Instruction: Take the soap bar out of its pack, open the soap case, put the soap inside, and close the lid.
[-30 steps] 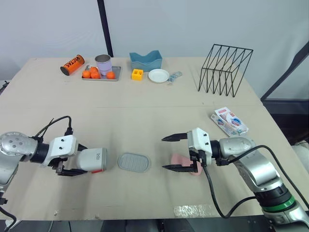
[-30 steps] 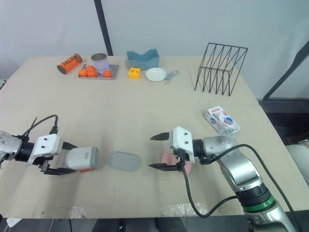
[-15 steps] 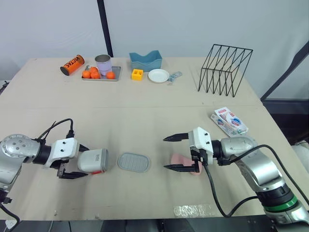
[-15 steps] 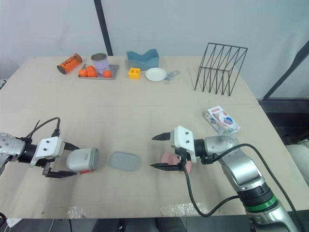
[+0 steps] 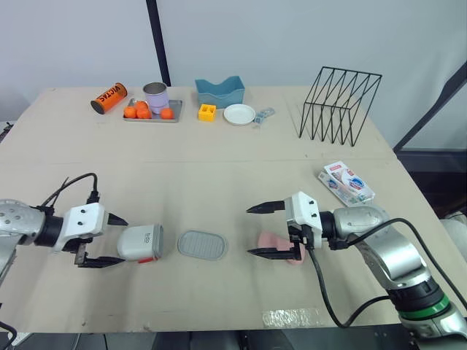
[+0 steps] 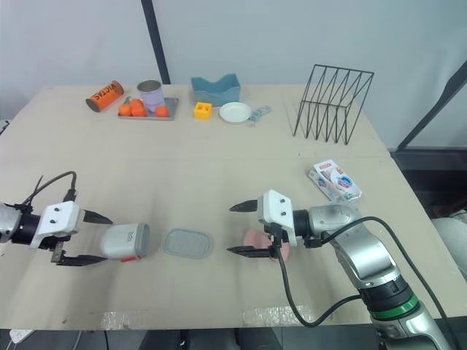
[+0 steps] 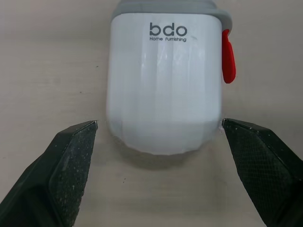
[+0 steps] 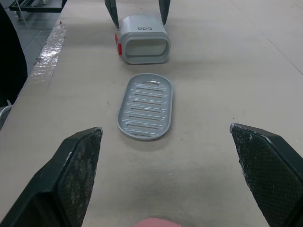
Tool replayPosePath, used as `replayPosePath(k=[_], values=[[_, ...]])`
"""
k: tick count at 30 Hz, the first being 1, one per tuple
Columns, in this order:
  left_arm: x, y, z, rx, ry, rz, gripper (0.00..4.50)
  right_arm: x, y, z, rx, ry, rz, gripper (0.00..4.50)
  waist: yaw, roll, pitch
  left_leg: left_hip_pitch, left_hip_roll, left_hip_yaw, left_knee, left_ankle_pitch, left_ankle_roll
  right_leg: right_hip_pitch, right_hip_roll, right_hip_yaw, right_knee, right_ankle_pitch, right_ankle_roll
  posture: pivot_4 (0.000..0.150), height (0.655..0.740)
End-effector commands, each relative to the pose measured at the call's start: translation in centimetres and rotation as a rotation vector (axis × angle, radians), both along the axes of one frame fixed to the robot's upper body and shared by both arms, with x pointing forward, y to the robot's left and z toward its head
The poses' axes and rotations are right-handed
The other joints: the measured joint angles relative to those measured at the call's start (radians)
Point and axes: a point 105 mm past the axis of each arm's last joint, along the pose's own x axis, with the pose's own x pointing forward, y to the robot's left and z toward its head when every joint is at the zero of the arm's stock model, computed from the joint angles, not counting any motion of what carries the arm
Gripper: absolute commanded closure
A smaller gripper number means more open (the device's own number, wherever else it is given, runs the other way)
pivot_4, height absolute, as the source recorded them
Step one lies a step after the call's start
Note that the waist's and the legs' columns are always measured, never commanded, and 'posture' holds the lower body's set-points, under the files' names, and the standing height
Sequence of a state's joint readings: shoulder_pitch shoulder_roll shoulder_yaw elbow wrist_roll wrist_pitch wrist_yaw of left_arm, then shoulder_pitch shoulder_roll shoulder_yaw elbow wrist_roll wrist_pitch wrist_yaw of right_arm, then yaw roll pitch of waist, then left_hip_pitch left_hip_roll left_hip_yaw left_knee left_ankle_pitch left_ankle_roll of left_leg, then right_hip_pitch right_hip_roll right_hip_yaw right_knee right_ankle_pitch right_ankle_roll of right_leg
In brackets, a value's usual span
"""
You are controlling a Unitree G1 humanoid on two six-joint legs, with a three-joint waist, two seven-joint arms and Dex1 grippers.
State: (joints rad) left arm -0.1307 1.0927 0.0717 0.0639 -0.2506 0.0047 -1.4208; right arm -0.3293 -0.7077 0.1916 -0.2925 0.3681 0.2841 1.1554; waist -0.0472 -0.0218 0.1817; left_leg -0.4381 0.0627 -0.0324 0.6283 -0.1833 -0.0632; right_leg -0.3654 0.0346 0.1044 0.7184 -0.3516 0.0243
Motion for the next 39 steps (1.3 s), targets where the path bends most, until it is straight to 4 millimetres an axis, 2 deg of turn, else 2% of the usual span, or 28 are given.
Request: replayPosePath(k=[1,4,7,10,15,20,23,32,39], values=[[-0.4,0.6,1.8,0.005,-0.022,0.004,0.02,-0.3,0.0,1.2,0.01,-0.049,0.03,0.0,0.0,0.0,0.0,0.0,0.0,0.0,0.0,0.0,0.0,0.0,0.0,0.0,0.0,0.0,0.0,0.15,0.74],[-0.6,1.0,2.5,0.013,-0.028,0.014,0.02,-0.2,-0.1,1.2,0.005,-0.049,0.032,0.0,0.0,0.0,0.0,0.0,0.0,0.0,0.0,0.0,0.0,0.0,0.0,0.0,0.0,0.0,0.0,0.15,0.74],[0.4,0.5,4.3,-0.042,-0.106,0.033,0.02,0.0,-0.5,1.4,-0.001,-0.053,0.024,0.0,0.0,0.0,0.0,0.0,0.0,0.0,0.0,0.0,0.0,0.0,0.0,0.0,0.0,0.0,0.0,0.15,0.74],[0.8,-1.3,5.9,-0.133,-0.142,0.011,0.02,0.4,-1.0,1.5,-0.017,-0.056,0.006,0.0,0.002,0.0,0.0,0.0,0.0,-0.001,0.0,0.0,0.0,0.0,0.0,-0.001,0.0,0.0,0.0,0.15,0.74],[-0.4,-5.6,6.7,-0.281,-0.123,-0.088,0.02,0.9,-2.0,1.8,-0.049,-0.057,-0.028,0.0,0.001,0.0,0.0,0.0,0.0,0.0,0.0,0.0,0.0,0.0,-0.001,-0.001,0.0,0.0,0.0,0.15,0.74],[-0.2,-8.7,6.5,-0.414,-0.169,-0.103,0.02,1.6,-3.6,2.5,-0.108,-0.051,-0.109,0.0,0.001,0.0,0.0,0.001,0.0,0.0,0.001,0.0,0.0,0.001,-0.001,-0.001,0.001,0.0,-0.001,0.15,0.74],[-1.2,-9.5,5.3,-0.404,-0.126,-0.126,0.02,1.5,-4.4,3.1,-0.125,-0.019,-0.154,0.0,0.0,-0.001,0.0,0.0,0.0,-0.001,0.002,0.0,0.0,0.001,0.0,-0.001,0.001,0.0,0.0,0.15,0.74],[-2.0,-11.7,3.8,-0.426,-0.121,-0.179,0.02,-0.6,-5.2,1.9,-0.401,0.101,-0.219,0.0,0.002,0.0,0.0,0.0,-0.001,-0.001,0.003,0.0,0.0,0.002,-0.001,0.0,0.0,0.0,0.0,0.15,0.74],[-2.5,-12.1,2.2,-0.409,-0.114,-0.193,0.02,-0.8,-5.1,0.1,-0.512,0.163,-0.307,0.0,0.0,0.0,0.0,0.0,0.0,0.0,0.002,0.0,0.0,0.001,-0.001,0.0,0.0,0.0,0.0,0.15,0.74]])
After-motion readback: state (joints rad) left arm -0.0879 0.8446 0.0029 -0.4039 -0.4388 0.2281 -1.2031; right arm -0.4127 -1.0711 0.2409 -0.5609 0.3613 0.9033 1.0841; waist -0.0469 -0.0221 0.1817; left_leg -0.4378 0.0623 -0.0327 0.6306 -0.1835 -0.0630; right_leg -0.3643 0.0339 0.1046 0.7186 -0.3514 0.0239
